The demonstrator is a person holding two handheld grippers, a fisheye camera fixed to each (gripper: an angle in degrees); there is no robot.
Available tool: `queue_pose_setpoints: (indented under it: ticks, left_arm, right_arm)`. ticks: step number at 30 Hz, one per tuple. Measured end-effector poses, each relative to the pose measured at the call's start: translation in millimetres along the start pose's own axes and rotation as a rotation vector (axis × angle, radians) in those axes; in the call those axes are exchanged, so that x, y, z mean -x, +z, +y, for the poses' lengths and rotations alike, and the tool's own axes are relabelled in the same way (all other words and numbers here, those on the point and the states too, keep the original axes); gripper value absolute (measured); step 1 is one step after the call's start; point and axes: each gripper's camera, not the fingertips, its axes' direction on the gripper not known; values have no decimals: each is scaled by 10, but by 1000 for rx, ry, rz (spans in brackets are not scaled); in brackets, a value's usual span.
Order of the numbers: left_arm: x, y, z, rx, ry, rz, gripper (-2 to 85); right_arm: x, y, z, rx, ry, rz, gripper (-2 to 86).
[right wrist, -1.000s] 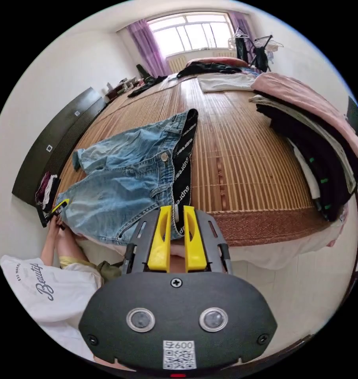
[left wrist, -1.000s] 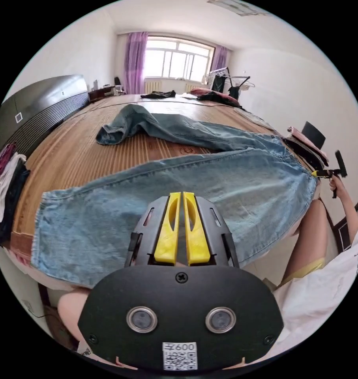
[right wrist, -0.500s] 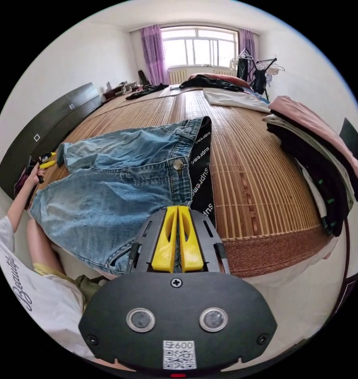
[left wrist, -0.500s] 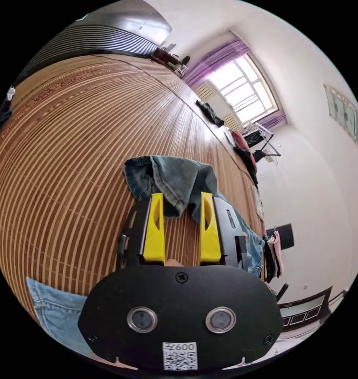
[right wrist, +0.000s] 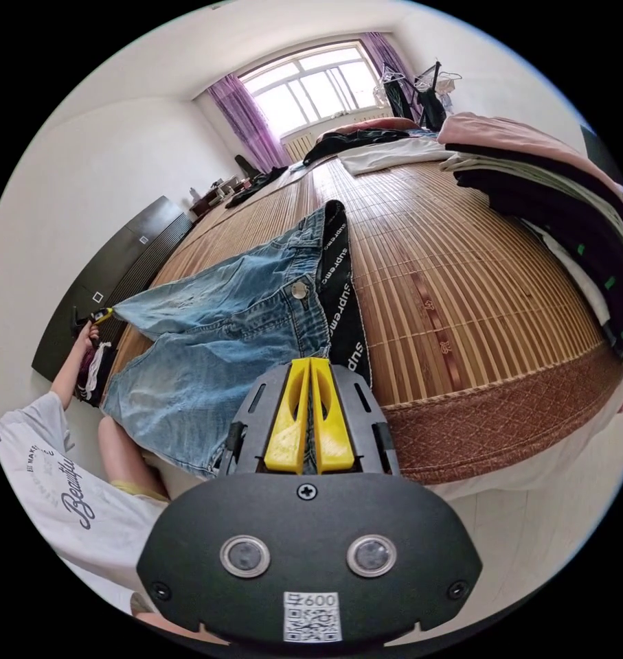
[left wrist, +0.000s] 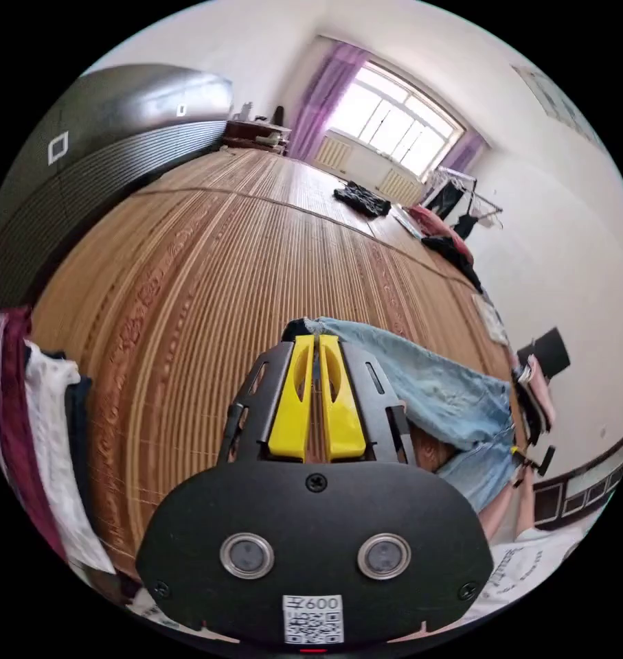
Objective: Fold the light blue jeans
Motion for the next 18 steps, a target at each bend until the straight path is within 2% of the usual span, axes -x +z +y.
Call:
queue_pose_setpoints:
  ticks: [2, 4, 5, 6, 8, 10, 12, 14, 16, 18]
  left_arm:
    - [-219, 123, -133, 139, 0, -96, 47]
    - [-323, 123, -63, 102, -65, -221, 75]
    - [-406, 102, 49, 40, -80, -219, 86]
    - [-433, 113, 109, 19, -90, -190, 92]
    - [-504, 327, 299, 72, -105, 6, 102]
    - [-569, 464, 473, 95, -126, 55, 109]
    - [-639, 507, 635, 56, -152, 84, 115]
    - [-726, 523, 743, -28, -195, 199, 113]
    - [-806, 538, 738, -70, -230, 204, 112]
    - [-941, 598, 659, -37, -227, 92, 115]
  right_arm:
    - [-128, -35, -86, -2, 16, -17, -8]
    - [-204, -61, -156, -1, 20, -25, -8]
    - [-249, -82, -198, -2, 24, -29, -8]
    - [-269, -93, -219, -3, 26, -30, -8]
    - [-331, -134, -305, -1, 25, -30, -8]
    - [-371, -168, -369, -1, 24, -29, -8]
    - [-407, -204, -430, -1, 27, -29, -8]
    - [-441, -255, -506, -3, 29, -24, -8]
    - [-466, -295, -563, -4, 31, -23, -8]
    - [-493, -337, -618, -4, 34, -24, -8]
